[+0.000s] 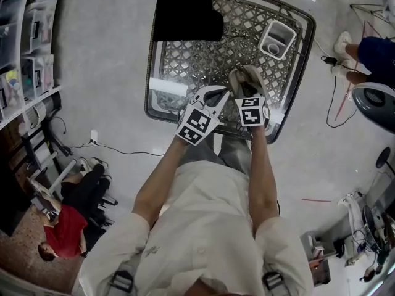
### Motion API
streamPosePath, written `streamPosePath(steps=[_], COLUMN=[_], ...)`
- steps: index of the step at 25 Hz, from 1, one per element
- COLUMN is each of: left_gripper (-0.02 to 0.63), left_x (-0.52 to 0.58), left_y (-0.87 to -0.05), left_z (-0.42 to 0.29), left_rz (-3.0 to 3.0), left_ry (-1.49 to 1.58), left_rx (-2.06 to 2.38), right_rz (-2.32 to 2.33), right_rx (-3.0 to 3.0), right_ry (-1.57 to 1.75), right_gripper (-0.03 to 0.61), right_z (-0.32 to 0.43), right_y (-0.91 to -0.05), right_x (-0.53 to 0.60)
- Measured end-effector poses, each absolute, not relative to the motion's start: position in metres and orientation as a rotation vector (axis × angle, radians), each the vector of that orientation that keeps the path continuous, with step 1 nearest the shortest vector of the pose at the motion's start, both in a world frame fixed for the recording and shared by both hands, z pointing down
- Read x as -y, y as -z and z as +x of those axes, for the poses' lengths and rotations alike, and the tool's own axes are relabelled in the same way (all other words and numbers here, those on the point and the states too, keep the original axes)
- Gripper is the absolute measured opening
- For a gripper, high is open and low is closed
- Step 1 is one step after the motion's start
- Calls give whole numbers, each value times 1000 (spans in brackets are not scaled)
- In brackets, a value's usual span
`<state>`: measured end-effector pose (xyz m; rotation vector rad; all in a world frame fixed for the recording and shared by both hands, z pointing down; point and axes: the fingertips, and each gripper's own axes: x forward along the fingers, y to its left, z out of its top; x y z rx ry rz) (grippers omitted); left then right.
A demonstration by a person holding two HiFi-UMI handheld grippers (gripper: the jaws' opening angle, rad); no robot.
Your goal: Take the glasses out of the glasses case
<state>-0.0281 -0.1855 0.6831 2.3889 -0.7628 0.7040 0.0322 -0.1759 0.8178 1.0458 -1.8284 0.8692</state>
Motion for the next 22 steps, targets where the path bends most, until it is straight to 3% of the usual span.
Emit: streamPosePath(steps=[22], left_gripper=[12], left_x=[180], left_y=[-667], left_z=[-42], left_rz=[2433], left_ry=[-682], left_rx=[784], right_rz=[1106], right_rx=[1867], right_ry=[-794], right_gripper=[50], right_z=[30], right_y=[-782], right_x=[176])
